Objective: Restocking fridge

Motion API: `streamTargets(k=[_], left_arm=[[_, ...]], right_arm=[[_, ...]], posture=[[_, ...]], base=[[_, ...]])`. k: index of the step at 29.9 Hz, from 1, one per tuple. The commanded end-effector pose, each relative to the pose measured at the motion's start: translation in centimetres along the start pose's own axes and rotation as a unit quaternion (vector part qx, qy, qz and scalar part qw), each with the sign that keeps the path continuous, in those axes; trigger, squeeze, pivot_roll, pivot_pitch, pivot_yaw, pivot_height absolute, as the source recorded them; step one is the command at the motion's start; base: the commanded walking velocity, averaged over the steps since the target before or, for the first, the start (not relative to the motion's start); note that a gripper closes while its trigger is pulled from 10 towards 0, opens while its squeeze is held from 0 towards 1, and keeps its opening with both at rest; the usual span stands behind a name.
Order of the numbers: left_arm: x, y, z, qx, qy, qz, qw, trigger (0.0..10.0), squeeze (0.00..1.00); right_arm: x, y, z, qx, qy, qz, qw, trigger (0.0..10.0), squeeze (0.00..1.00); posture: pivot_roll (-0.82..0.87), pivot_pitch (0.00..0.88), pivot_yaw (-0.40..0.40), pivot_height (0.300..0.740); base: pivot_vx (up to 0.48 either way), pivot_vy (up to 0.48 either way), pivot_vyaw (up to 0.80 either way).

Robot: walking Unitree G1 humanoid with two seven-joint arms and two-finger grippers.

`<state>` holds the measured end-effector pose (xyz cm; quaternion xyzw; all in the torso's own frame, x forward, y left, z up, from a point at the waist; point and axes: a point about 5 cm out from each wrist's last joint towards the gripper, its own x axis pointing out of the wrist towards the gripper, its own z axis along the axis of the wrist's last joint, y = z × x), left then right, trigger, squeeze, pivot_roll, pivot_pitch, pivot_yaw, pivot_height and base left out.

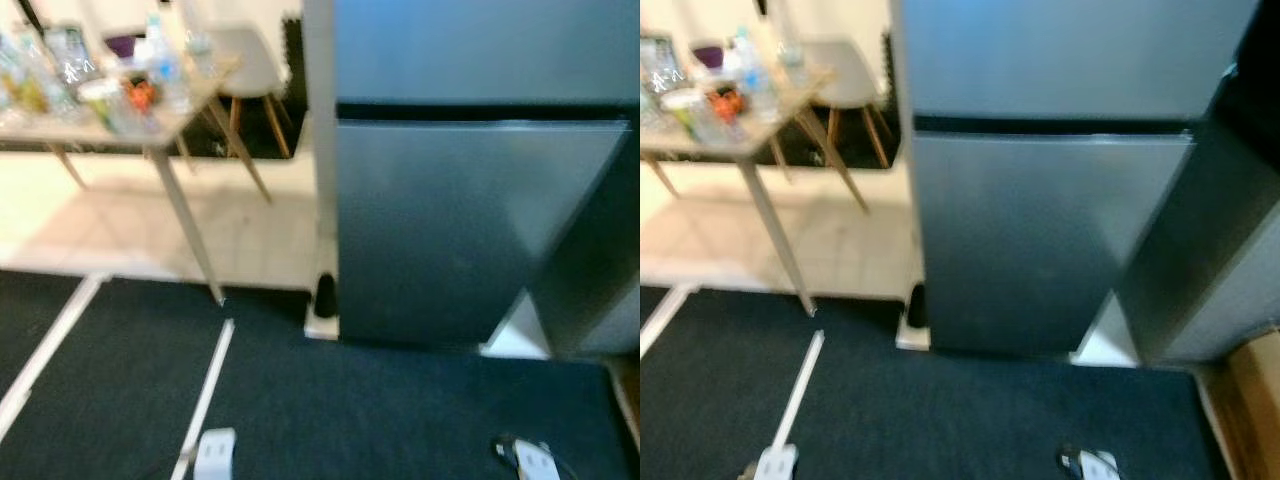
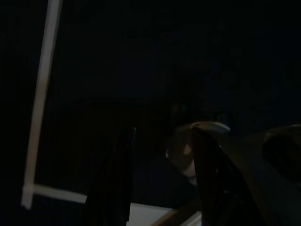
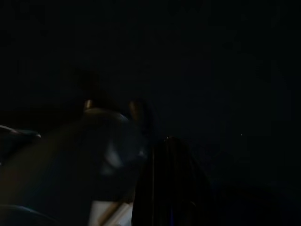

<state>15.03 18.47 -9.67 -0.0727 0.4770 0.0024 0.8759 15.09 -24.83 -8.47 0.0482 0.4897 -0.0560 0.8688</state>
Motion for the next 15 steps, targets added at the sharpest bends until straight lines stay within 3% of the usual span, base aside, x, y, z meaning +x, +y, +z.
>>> streamTargets(k=[1,15], left_arm=[[-0.20,0.44,-0.67,-0.003,0.012,0.007,1.000,10.0,0.00],[-0.21,0.41,-0.64,-0.013,0.007,0.003,1.000,10.0,0.00]], right_arm=[[0.12,0.49,0.02,-0.002,0.000,0.005,1.000,10.0,0.00],[0.30,1.16,0.32,-0.002,-0.004,0.013,1.000,10.0,0.00]], posture=[[-0.02,0.059,0.002,0.740],[-0.01,0.063,0.008,0.740]], base=[[0.000,0.000,0.66],[0.000,0.000,0.65]])
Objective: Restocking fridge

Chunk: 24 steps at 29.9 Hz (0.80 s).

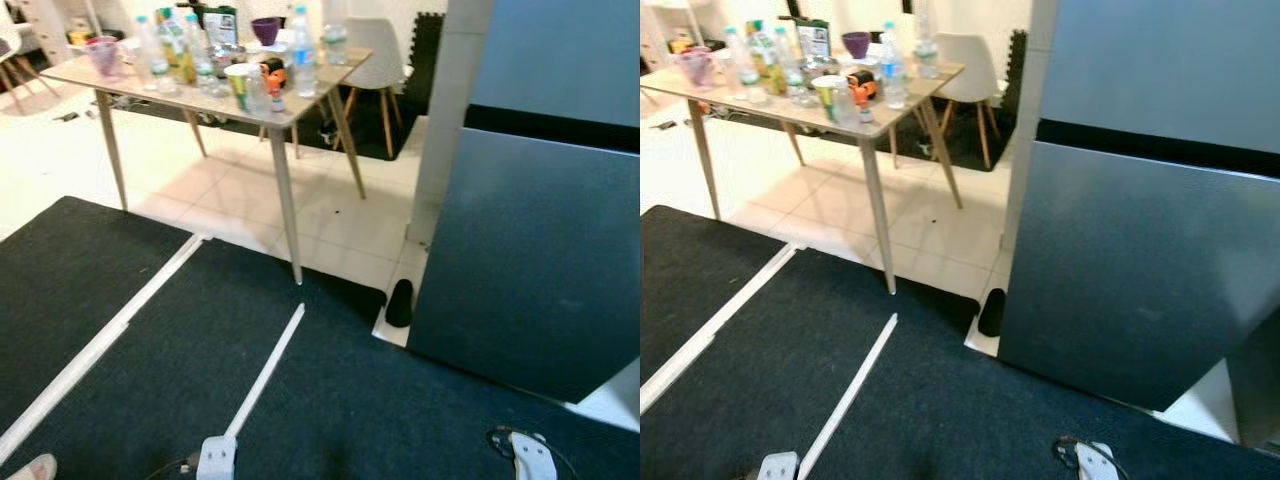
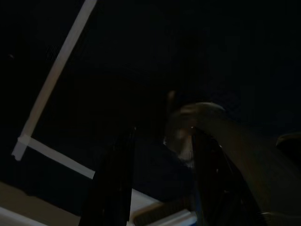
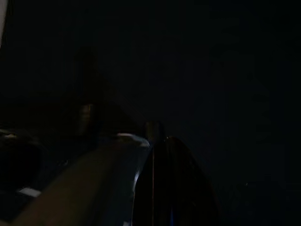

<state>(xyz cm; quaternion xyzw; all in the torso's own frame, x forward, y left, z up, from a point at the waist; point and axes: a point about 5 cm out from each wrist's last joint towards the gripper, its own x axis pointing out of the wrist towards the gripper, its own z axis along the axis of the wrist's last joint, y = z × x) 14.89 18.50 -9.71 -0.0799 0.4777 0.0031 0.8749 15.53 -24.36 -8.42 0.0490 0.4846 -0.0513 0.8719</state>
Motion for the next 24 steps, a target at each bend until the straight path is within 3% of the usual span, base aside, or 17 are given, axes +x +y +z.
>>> streamTargets(k=[1,12,15,17,24], left_arm=[[-0.17,0.35,-0.51,-0.007,0.006,0.005,1.000,10.0,0.00],[-0.07,0.13,-0.03,-0.026,-0.010,-0.001,1.000,10.0,0.00],[-0.07,0.14,-0.05,-0.032,-0.009,-0.001,0.999,10.0,0.00],[-0.08,0.19,-0.07,-0.022,-0.006,-0.001,1.000,10.0,0.00],[-0.12,0.25,-0.16,-0.053,-0.008,-0.007,0.999,10.0,0.00]], right_arm=[[0.14,0.62,-0.03,-0.001,0.002,0.007,1.000,10.0,0.00],[0.13,0.58,-0.07,0.001,0.004,0.008,1.000,10.0,0.00],[0.19,0.95,0.08,0.021,-0.004,0.022,1.000,10.0,0.00],[0.18,0.87,-0.24,0.020,0.006,0.010,1.000,10.0,0.00],[0.18,0.84,-0.28,0.018,0.006,0.008,1.000,10.0,0.00]], posture=[[-0.01,0.063,0.008,0.740],[-0.01,0.063,0.007,0.740],[-0.01,0.063,0.007,0.740],[-0.01,0.063,0.007,0.740],[-0.01,0.061,0.007,0.740]], base=[[0.000,0.000,0.65],[0.000,0.000,0.65],[0.000,0.000,0.51],[0.000,0.000,0.00],[0.000,0.000,0.00]])
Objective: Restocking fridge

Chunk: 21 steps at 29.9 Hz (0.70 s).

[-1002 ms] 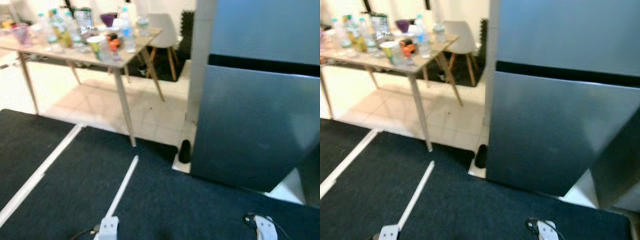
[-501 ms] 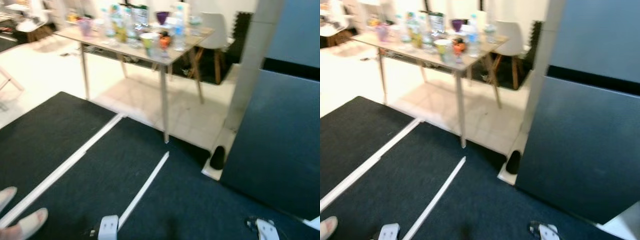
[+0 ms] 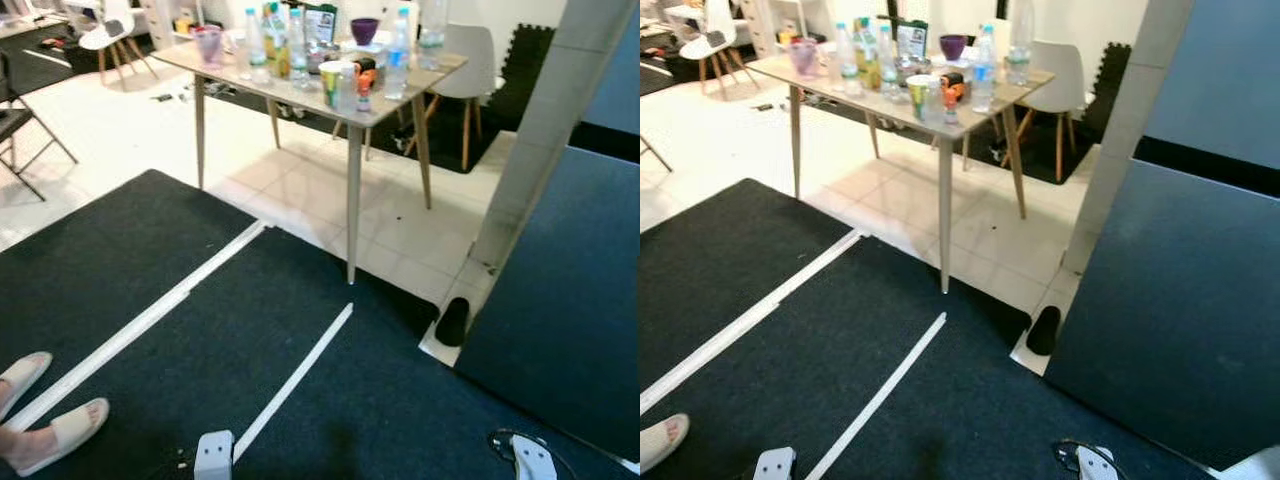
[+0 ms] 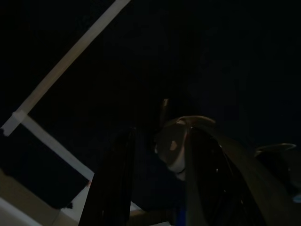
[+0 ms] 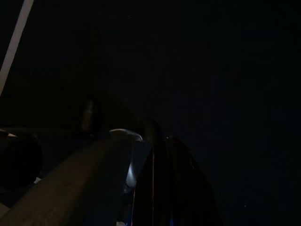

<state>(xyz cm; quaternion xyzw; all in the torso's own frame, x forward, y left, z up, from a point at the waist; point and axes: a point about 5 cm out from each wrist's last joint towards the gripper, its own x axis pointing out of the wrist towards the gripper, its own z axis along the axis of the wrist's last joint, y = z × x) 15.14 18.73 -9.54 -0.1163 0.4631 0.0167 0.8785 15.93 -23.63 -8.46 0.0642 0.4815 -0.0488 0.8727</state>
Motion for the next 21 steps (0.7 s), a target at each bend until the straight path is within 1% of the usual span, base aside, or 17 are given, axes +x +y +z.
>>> streamTargets(k=[1,21], left_arm=[[-0.11,0.14,-0.46,-0.016,0.007,0.000,1.000,10.0,0.00],[-0.16,0.30,-0.50,-0.013,0.009,0.001,1.000,10.0,0.00]], right_arm=[[-0.04,0.05,-0.49,0.006,0.008,-0.002,1.000,10.0,0.00],[0.00,0.32,-0.63,0.009,0.009,0.004,1.000,10.0,0.00]], posture=[[-0.01,0.061,0.007,0.740],[-0.01,0.056,0.007,0.740]], base=[[0.240,0.000,0.00],[0.243,0.000,0.00]])
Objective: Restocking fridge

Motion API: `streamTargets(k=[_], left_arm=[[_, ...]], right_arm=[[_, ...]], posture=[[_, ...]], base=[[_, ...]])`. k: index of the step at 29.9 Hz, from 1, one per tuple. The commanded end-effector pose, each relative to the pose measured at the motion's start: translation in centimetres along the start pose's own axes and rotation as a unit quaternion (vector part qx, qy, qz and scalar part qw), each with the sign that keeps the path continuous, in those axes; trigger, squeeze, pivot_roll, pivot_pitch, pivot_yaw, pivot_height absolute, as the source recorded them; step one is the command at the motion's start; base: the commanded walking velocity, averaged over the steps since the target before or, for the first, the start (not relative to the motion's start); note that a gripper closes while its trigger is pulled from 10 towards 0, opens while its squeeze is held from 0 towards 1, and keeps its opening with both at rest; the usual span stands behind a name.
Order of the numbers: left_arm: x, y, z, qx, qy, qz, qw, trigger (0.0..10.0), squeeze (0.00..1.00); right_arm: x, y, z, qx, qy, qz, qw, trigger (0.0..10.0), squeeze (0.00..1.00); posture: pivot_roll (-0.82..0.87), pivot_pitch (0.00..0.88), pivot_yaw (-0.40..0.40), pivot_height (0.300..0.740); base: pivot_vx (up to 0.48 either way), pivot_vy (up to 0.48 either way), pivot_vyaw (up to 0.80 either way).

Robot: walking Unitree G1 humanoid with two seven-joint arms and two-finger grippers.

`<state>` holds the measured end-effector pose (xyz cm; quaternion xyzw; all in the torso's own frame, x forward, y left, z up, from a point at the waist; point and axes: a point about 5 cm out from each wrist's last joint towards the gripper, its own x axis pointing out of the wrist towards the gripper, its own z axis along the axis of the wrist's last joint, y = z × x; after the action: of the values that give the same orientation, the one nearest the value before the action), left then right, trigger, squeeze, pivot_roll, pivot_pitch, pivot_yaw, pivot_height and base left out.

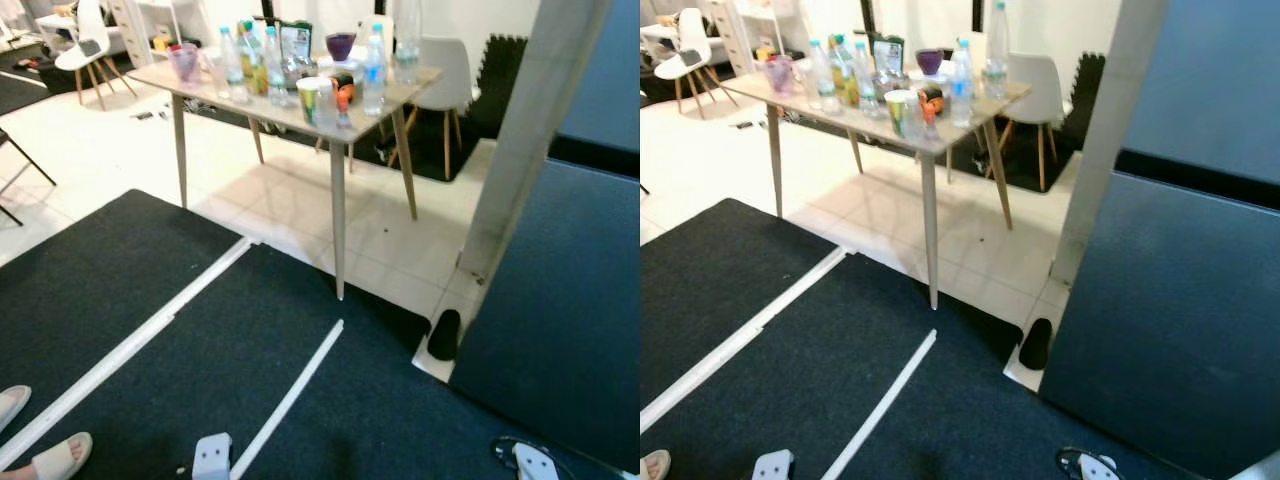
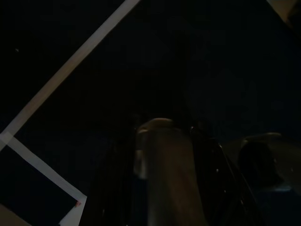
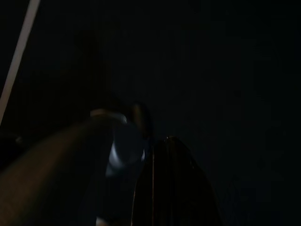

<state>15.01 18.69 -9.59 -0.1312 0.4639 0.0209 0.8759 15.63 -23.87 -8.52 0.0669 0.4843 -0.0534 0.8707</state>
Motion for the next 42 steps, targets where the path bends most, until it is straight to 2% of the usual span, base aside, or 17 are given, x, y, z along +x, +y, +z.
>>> streamTargets(k=[1,10,21,29,34,37,39,42], left_arm=[[-0.1,0.3,-0.4,0.003,0.007,0.004,1.000,10.0,0.00],[-0.1,0.3,-0.4,0.003,0.009,0.003,1.000,10.0,0.00],[-0.2,0.4,-0.4,0.003,0.008,0.005,1.000,10.0,0.00],[-0.4,1.5,0.3,-0.003,-0.001,0.018,1.000,10.0,0.00],[-0.6,2.6,0.9,0.002,-0.005,0.031,1.000,10.0,0.00],[-0.6,2.8,1.0,0.002,-0.007,0.032,0.999,10.0,0.00],[-0.7,3.1,1.2,-0.001,-0.009,0.036,0.999,10.0,0.00],[-0.8,3.4,1.3,-0.005,-0.011,0.042,0.999,10.0,0.00]], right_arm=[[0.1,0.6,-0.4,0.005,0.005,0.006,1.000,10.0,0.00],[0.1,0.6,-0.4,0.008,0.004,0.007,1.000,10.0,0.00],[0.0,0.3,-0.3,0.008,0.006,0.000,1.000,10.0,0.00],[0.0,-0.4,0.5,0.013,-0.007,-0.013,1.000,10.0,0.00],[-0.1,-1.1,1.6,0.034,-0.025,-0.024,0.999,10.0,0.00],[0.0,-0.9,1.7,0.032,-0.027,-0.022,0.999,10.0,0.00],[0.1,-0.3,1.8,0.028,-0.028,-0.010,0.999,10.0,0.00],[0.2,0.1,1.7,0.017,-0.024,-0.005,1.000,10.0,0.00]], posture=[[-0.01,0.056,0.007,0.740],[-0.01,0.054,0.005,0.740],[0.00,0.049,0.004,0.740],[0.01,0.048,0.014,0.740],[0.00,0.060,0.026,0.740],[-0.01,0.062,0.023,0.740],[-0.03,0.041,0.014,0.740],[-0.05,0.054,0.025,0.740]], base=[[0.240,0.000,0.00],[0.214,0.000,0.00],[0.000,0.000,0.00],[0.000,0.000,0.00],[0.048,0.000,0.00],[0.242,0.000,0.00],[0.255,0.000,0.00],[0.257,0.000,0.00]])
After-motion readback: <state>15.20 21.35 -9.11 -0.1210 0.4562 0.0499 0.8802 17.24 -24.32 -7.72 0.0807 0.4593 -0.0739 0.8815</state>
